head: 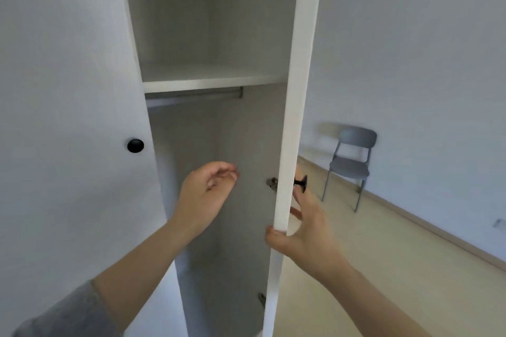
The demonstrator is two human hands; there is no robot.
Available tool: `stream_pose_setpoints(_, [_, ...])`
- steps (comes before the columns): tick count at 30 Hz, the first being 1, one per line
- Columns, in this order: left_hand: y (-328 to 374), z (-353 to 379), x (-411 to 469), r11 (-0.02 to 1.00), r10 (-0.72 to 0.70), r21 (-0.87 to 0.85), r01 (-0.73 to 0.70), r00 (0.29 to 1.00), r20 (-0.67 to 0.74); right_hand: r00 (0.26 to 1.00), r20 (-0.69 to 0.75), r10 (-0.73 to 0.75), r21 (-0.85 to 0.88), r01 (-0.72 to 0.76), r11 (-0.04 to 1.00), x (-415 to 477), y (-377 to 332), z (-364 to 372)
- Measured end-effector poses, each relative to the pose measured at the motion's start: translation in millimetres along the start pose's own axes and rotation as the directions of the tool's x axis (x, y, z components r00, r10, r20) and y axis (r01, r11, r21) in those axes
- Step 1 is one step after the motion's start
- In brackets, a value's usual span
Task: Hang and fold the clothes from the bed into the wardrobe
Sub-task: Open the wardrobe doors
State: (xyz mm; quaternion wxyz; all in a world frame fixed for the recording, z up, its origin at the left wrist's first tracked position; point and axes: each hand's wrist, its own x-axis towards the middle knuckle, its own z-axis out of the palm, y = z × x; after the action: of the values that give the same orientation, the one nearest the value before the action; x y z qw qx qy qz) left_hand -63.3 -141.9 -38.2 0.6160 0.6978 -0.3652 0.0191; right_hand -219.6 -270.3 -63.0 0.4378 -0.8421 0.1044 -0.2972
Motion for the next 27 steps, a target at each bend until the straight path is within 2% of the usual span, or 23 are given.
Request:
stream_pose_setpoints(3, [6,27,-2,0.995,-0.039,-0.087,0.043,0.998,0.052,1.000,0.022,-0.011,0.018,0.011,1.000,-11,7,-25])
stream_pose_setpoints(8, [20,67,-6,0.992,-0.036,-0.116,0.051,0.991,0.132,1.000,0.008,-0.027,0.031,0.027,0.999,-28,16,-74])
stream_pose_setpoints(14, [33,105,-12,0.995,0.001,-0.100,0.020,0.979,0.204,0.974,-0.201,0.107,-0.055,-0.121,0.991,-47,54,-136])
stream_pose_setpoints(19, [38,133,-16,0.995,0.002,-0.094,0.022,0.968,0.251,0.906,-0.359,0.224,-0.012,-0.245,0.969,-43,87,-183])
stream_pose_setpoints(23, [40,156,-21,0.996,-0.006,-0.080,0.031,0.956,0.294,0.870,-0.420,0.258,-0.044,-0.304,0.952,-33,107,-210])
stream_pose_setpoints(27, [42,175,-23,0.997,-0.008,-0.071,0.031,0.953,0.303,0.855,-0.456,0.246,-0.013,-0.283,0.959,-27,118,-223])
